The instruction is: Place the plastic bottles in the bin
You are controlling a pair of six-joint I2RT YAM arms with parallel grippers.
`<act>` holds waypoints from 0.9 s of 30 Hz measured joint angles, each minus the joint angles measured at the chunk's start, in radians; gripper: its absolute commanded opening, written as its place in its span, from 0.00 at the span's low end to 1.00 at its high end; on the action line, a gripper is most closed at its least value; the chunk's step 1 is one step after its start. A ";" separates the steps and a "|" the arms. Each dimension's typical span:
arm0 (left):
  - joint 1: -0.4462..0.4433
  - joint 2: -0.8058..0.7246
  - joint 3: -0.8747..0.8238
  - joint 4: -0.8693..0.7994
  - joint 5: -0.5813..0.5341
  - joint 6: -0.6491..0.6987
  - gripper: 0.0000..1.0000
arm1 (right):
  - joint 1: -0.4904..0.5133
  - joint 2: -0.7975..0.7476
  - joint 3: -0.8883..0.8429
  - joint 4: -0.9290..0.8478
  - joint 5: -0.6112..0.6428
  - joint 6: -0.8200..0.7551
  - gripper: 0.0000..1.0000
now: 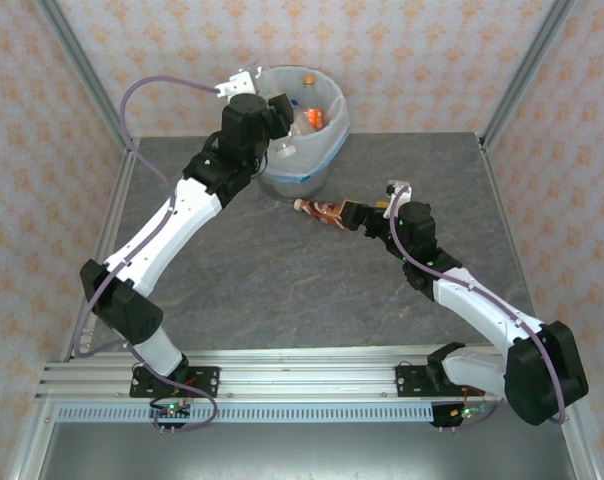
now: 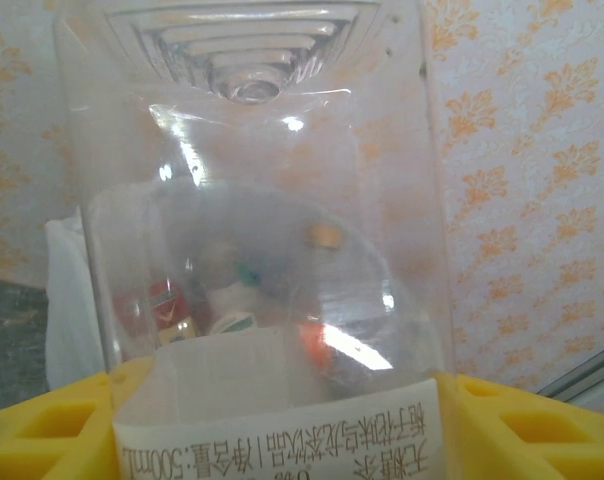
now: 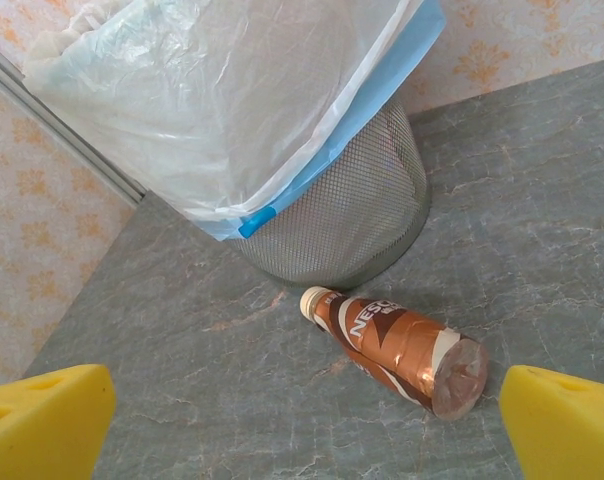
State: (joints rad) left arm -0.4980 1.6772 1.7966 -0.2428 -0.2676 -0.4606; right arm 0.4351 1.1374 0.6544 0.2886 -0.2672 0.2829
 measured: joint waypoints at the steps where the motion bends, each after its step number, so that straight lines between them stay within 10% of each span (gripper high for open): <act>1: 0.006 0.022 0.029 -0.002 0.005 0.003 0.00 | 0.000 -0.002 0.000 -0.003 0.000 0.000 0.99; 17: 0.084 0.467 0.562 -0.108 0.060 0.069 0.00 | 0.000 -0.113 -0.001 -0.043 0.021 0.000 0.99; 22: 0.100 0.615 0.761 -0.196 0.085 0.071 0.76 | 0.000 -0.150 -0.011 -0.058 0.035 -0.007 0.99; 27: 0.105 0.711 0.898 -0.272 0.137 0.072 1.00 | 0.000 -0.153 -0.012 -0.088 0.039 -0.008 0.99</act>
State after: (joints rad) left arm -0.3927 2.3882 2.6942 -0.5144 -0.1303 -0.3889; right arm 0.4351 0.9844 0.6422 0.2005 -0.2287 0.2752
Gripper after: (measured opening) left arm 0.977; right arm 0.992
